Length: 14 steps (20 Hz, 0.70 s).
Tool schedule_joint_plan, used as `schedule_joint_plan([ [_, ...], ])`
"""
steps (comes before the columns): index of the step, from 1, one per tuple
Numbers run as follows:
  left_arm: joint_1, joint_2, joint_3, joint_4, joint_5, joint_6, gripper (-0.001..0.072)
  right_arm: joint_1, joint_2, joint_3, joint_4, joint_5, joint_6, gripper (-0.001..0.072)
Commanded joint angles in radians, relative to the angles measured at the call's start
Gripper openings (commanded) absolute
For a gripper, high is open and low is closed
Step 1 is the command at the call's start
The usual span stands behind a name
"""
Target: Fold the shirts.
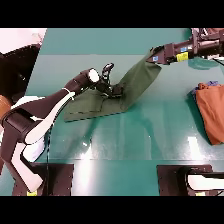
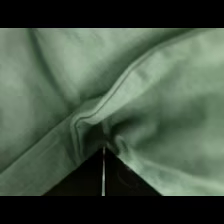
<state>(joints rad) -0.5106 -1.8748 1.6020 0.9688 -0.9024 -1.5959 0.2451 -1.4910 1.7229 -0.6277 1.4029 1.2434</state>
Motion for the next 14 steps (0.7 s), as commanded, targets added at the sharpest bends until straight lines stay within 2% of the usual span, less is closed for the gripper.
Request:
schedule_joint_plan([
  [1, -0.002, -0.008, 0.005, 0.02, -0.006, -0.005, 0.0025, 0.074, 0.003, 0.016, 0.008, -0.038, 0.005, 0.0015],
  [4, 0.02, 0.001, 0.021, 0.021, -0.052, 0.0, 0.0025, 0.126, 0.002, 0.016, 0.008, -0.076, 0.004, 0.0016],
  [7, 0.104, 0.105, 0.033, 0.077, -0.104, 0.019, 0.0025, 0.197, -0.002, 0.016, 0.01, -0.13, -0.011, 0.0016],
  [9, 0.203, 0.217, 0.037, 0.154, -0.144, 0.026, 0.0025, 0.262, -0.026, 0.017, 0.026, -0.182, -0.019, 0.0015],
  [11, 0.317, 0.337, 0.043, 0.231, -0.189, 0.033, 0.0025, 0.352, -0.083, 0.018, 0.116, -0.249, -0.078, 0.0016],
  [14, 0.472, 0.501, 0.043, 0.323, -0.208, 0.033, 0.0026, 0.5, -0.234, 0.13, 0.127, -0.338, -0.105, 0.0023],
])
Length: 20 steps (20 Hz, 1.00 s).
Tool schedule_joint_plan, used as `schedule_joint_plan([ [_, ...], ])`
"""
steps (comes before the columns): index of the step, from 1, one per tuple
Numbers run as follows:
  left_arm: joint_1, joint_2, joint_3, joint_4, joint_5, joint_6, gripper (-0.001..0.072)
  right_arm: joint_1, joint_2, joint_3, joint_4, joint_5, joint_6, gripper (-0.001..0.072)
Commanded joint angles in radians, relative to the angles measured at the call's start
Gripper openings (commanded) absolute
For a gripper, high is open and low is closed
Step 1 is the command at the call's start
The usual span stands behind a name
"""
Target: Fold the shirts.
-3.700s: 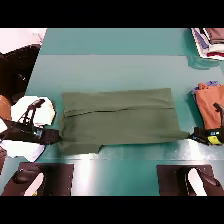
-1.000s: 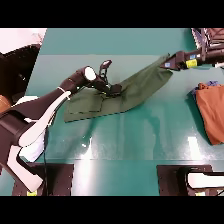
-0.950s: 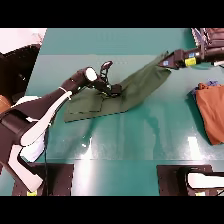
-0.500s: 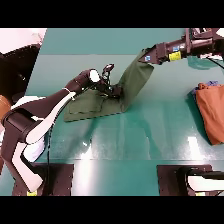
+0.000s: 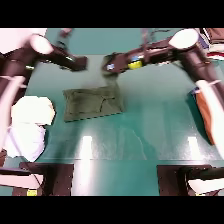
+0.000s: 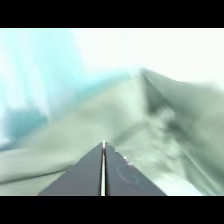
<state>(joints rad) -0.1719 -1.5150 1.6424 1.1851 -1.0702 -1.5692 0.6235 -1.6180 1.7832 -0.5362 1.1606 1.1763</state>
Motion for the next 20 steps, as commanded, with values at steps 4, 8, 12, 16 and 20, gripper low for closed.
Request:
schedule_joint_plan([
  [4, 0.263, 0.254, 0.003, 0.119, -0.081, 0.006, 0.0026, 0.23, -0.293, 0.266, -0.037, -0.008, -0.036, 0.0593],
  [8, 0.282, 0.269, 0.003, 0.117, -0.152, 0.044, 0.0026, 0.153, -0.24, 0.179, -0.245, 0.11, 0.045, 0.0548],
  [12, 0.282, 0.269, 0.003, 0.109, -0.171, 0.043, 0.0026, -0.053, -0.073, -0.123, -0.353, 0.085, 0.118, 0.0548],
  [16, 0.273, 0.269, 0.001, 0.058, -0.168, 0.044, 0.0026, -0.246, 0.0, -0.371, -0.346, 0.016, 0.169, 0.0611],
  [20, 0.235, 0.268, 0.0, 0.058, -0.147, 0.059, 0.0026, -0.269, -0.091, -0.431, -0.22, -0.01, 0.164, 0.062],
])
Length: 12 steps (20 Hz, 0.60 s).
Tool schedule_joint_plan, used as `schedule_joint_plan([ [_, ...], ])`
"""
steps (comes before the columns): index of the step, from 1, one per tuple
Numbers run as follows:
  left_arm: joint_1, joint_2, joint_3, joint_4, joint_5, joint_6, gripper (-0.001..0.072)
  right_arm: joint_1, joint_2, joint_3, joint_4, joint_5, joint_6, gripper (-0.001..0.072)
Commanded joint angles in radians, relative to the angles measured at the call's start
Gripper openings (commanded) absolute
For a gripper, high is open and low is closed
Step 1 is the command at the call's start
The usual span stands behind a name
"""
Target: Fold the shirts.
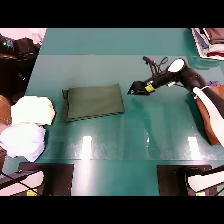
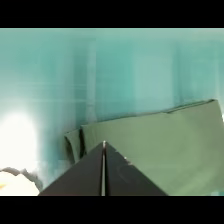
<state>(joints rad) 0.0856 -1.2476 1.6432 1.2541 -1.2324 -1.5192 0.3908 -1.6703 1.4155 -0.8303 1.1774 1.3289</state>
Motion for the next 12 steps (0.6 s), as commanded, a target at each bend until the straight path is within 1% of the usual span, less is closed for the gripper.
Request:
schedule_joint_plan([
  [1, -0.035, 0.001, 0.0, -0.011, 0.026, 0.009, 0.0026, -0.021, -0.076, -0.043, 0.094, -0.026, 0.011, 0.062],
  [5, -0.082, -0.005, 0.0, -0.011, 0.039, 0.009, 0.0026, 0.095, -0.231, 0.107, 0.113, -0.007, 0.011, 0.0611],
  [6, -0.092, -0.007, 0.0, -0.012, 0.038, 0.009, 0.0026, 0.122, -0.267, 0.15, 0.139, 0.001, 0.011, 0.0599],
  [8, -0.11, -0.007, 0.0, -0.012, 0.038, 0.008, 0.0026, 0.166, -0.322, 0.228, 0.184, 0.009, 0.01, 0.0495],
  [9, -0.117, -0.007, 0.0, -0.011, 0.038, 0.008, 0.0026, 0.182, -0.341, 0.267, 0.18, 0.011, 0.01, 0.0404],
  [10, -0.117, -0.007, 0.0, -0.021, 0.037, 0.008, 0.0026, 0.194, -0.354, 0.301, 0.169, 0.01, 0.01, 0.0286],
  [11, -0.117, -0.007, 0.0, -0.032, 0.038, 0.008, 0.0026, 0.199, -0.356, 0.327, 0.148, 0.004, 0.009, 0.0141],
  [12, -0.117, -0.007, 0.0, -0.035, 0.036, 0.008, 0.0026, 0.199, -0.351, 0.348, 0.119, 0.001, 0.009, 0.0014],
])
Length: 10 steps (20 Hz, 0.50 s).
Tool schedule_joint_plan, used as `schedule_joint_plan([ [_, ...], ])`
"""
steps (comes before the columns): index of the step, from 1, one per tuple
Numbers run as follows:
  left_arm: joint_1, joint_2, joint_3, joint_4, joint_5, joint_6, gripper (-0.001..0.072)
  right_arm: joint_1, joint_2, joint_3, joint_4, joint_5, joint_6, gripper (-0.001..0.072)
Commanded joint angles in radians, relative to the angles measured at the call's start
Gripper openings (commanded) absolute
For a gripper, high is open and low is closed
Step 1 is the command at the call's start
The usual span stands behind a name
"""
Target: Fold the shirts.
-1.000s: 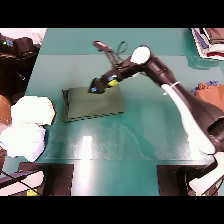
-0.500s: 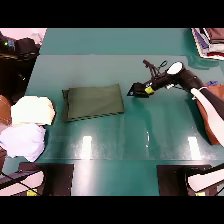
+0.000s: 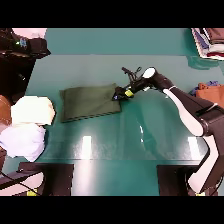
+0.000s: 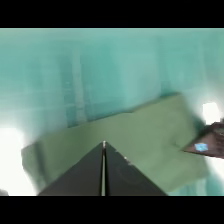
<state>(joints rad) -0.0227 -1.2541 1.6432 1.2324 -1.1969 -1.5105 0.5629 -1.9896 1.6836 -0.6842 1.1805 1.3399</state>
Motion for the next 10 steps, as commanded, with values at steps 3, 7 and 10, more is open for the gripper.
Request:
schedule_joint_plan([
  [3, -0.009, -0.001, 0.0, -0.038, 0.0, -0.002, 0.0025, -0.01, 0.02, 0.116, -0.145, -0.002, 0.014, 0.0016],
  [7, -0.009, -0.001, 0.0, -0.079, -0.002, -0.004, 0.0025, -0.172, 0.161, 0.065, -0.27, -0.001, 0.053, 0.0016],
  [10, -0.009, -0.001, 0.0, -0.114, -0.008, -0.004, 0.0025, -0.369, 0.297, -0.039, -0.289, -0.015, 0.059, 0.0017],
])
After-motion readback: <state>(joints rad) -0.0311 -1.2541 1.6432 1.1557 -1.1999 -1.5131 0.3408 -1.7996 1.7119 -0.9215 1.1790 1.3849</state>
